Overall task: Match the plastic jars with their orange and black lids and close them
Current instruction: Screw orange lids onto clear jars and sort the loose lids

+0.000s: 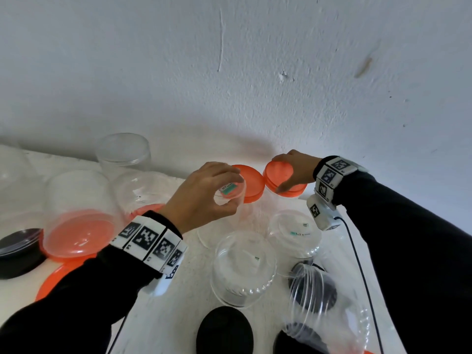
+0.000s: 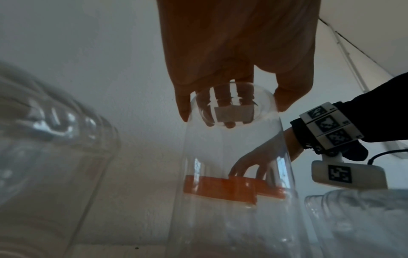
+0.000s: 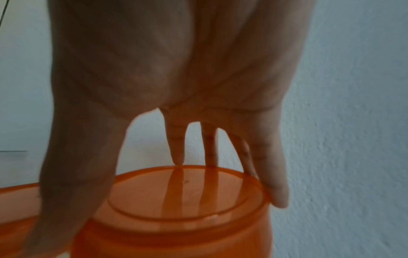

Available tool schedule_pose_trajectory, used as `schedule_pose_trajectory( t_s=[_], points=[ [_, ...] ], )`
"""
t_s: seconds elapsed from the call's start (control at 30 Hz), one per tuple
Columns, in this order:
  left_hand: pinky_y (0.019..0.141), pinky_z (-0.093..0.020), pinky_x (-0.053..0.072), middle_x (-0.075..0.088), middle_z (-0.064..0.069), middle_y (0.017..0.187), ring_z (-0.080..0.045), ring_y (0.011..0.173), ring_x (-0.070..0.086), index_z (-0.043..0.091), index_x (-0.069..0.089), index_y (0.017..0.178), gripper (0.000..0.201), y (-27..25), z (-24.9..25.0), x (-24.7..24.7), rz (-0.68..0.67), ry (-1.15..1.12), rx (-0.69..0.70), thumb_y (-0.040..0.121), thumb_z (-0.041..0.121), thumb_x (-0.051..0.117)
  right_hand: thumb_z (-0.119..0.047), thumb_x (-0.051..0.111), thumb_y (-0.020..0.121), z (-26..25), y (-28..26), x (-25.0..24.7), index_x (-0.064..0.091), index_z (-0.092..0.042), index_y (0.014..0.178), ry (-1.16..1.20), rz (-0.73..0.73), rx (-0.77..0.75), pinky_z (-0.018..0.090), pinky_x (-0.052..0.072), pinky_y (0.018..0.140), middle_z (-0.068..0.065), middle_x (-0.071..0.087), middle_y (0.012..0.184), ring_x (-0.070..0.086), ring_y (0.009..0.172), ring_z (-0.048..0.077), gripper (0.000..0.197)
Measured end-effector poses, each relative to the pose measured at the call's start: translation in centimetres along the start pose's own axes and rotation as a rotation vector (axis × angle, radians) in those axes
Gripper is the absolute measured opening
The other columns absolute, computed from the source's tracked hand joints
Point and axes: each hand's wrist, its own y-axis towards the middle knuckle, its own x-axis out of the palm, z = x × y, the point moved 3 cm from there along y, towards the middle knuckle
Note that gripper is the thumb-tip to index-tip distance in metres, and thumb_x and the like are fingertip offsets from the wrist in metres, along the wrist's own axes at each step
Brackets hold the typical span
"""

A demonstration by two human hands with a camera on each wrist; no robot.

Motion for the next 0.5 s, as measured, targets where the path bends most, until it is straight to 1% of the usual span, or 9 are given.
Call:
schedule_pose_trajectory(
  t_s=[0.07, 0.17, 0.23, 0.4, 0.5],
  points=[
    [0.093, -0.027, 0.04, 0.063, -0.001, 0.117, -0.013, 0.113, 0.047, 0.012, 0.066, 0.107, 0.046, 0.13, -0.02, 0.45, -0.025, -0.006, 0.015, 0.074, 0.041, 0.052, -0.045, 0.078, 0.068, -0.11, 0.34, -0.01, 0.024, -0.034, 0.143, -0.021, -0.018, -0.009, 0.044, 0.041, 0.1, 0.003, 0.029, 0.141, 0.039, 0.126, 0.03, 0.093],
    [0.095, -0.02, 0.033, 0.06, 0.0, 0.12, -0.009, 0.116, 0.042, 0.012, 0.065, 0.11, 0.048, 0.17, -0.32, 0.66, -0.038, -0.055, 0.004, 0.074, 0.042, 0.052, -0.044, 0.078, 0.067, -0.13, 0.63, 0.18, 0.023, -0.035, 0.143, -0.067, -0.061, -0.022, 0.045, 0.041, 0.099, 0.001, 0.029, 0.142, 0.039, 0.127, 0.03, 0.094],
    [0.095, -0.018, 0.031, 0.059, 0.002, 0.121, -0.008, 0.116, 0.042, 0.014, 0.064, 0.111, 0.048, 0.09, -0.51, 0.63, -0.032, -0.077, -0.008, 0.074, 0.043, 0.053, -0.045, 0.078, 0.068, -0.13, 0.79, 0.4, 0.023, -0.036, 0.143, -0.101, -0.087, -0.029, 0.046, 0.042, 0.099, 0.001, 0.03, 0.141, 0.039, 0.126, 0.03, 0.093],
    [0.095, -0.024, 0.035, 0.058, 0.005, 0.122, -0.012, 0.117, 0.045, 0.017, 0.063, 0.112, 0.05, -0.27, -0.56, 0.71, -0.044, -0.093, -0.038, 0.072, 0.045, 0.053, -0.046, 0.077, 0.067, -0.11, 0.88, 0.45, 0.022, -0.036, 0.142, -0.129, -0.099, -0.036, 0.048, 0.042, 0.098, 0.0, 0.028, 0.142, 0.04, 0.126, 0.031, 0.093],
    [0.096, -0.026, 0.036, 0.058, 0.004, 0.122, -0.012, 0.118, 0.044, 0.017, 0.063, 0.112, 0.05, -0.48, -0.51, 0.66, -0.033, -0.097, -0.036, 0.072, 0.044, 0.054, -0.045, 0.077, 0.068, 0.02, 0.97, 0.59, 0.022, -0.035, 0.143, -0.122, -0.105, -0.042, 0.048, 0.042, 0.099, 0.0, 0.028, 0.143, 0.038, 0.127, 0.031, 0.093]
  ],
)
